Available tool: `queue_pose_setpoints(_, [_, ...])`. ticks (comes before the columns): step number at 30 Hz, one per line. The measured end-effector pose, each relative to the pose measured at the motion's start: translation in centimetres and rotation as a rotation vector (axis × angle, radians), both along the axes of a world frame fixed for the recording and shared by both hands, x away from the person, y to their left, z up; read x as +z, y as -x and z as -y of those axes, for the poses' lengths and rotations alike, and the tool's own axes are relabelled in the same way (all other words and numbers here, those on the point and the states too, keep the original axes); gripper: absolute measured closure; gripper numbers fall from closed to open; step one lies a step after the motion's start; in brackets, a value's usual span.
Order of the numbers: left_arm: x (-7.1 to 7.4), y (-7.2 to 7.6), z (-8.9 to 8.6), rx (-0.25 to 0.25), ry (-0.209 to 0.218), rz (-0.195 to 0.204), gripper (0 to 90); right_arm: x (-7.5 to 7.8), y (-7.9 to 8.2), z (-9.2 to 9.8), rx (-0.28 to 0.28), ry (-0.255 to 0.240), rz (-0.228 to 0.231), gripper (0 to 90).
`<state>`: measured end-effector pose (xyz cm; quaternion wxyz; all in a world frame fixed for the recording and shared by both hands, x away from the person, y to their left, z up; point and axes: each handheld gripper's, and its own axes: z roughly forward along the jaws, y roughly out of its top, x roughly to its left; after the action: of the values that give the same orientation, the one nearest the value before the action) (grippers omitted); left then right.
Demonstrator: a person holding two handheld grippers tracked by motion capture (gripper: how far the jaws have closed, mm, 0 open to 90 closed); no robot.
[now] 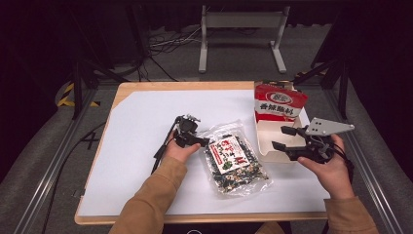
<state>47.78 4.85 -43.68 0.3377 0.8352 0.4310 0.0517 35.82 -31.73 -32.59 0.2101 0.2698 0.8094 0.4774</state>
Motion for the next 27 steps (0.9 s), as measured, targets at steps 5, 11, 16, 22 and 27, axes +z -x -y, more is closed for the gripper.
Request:
queue_pose_setpoints(5, [0.22, 0.05, 0.12, 0.005, -0.01, -0.01, 52.1, -0.06, -0.12, -0.19, 0.006, 0.002, 0.002, 35.8])
queue_pose_setpoints(11, [0.45, 0.25, 0.5, 0.007, -0.012, -0.016, 64.9, -0.08, -0.17, -0.39, 0.012, 0.004, 0.007, 35.8])
queue_pose_setpoints(16, [0.31, 0.09, 0.43, 0.006, 0.023, -0.053, 73.7, -0.12, -0.19, -0.37, 0.013, 0.005, 0.006, 35.7])
queue_pose_setpoints(22, [0.39, 0.35, 0.69, 0.008, 0.015, -0.044, 80.0, -0.18, -0.22, -0.27, 0.013, 0.004, 0.005, 35.6])
queue_pose_setpoints(27, [0.39, 0.36, 0.3, 0.022, 0.053, -0.055, 83.6, -0.18, -0.19, -0.26, 0.013, 0.003, 0.005, 35.6])
